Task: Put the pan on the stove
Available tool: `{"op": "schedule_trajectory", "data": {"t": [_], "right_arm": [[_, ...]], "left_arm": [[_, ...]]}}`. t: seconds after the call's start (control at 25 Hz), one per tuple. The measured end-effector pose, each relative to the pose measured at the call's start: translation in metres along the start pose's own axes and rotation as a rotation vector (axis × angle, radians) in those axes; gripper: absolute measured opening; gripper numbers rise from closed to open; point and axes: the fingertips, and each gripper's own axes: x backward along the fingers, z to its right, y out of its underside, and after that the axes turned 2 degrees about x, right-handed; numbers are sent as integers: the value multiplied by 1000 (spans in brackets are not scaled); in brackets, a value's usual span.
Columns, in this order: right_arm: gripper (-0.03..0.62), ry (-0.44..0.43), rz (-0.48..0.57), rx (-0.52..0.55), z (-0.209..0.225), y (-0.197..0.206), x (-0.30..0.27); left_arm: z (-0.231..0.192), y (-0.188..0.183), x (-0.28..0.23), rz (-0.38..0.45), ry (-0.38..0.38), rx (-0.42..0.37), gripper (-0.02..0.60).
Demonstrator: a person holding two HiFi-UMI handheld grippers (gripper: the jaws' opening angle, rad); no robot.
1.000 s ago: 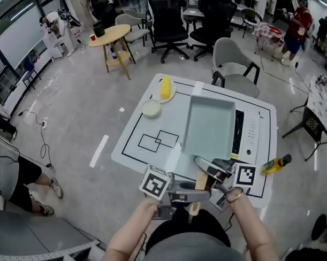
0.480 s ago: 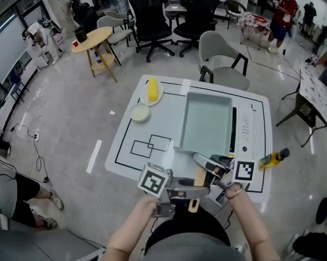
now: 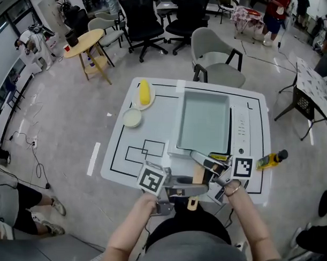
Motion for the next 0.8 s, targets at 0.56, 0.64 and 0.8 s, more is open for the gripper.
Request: {"op": "schedule_trajectory", "data": {"t": [0.56, 0.64, 0.8], "right_arm": [[176, 54, 26, -85, 37, -20, 4], [176, 65, 29, -97, 43, -19, 5], [176, 76, 32, -114, 50, -20, 5]], "left_arm": [[-30, -21, -6, -18, -8, 68, 127], [-34, -21, -5, -23, -11, 80, 127], [-38, -23, -5, -29, -15, 91, 129]]}}
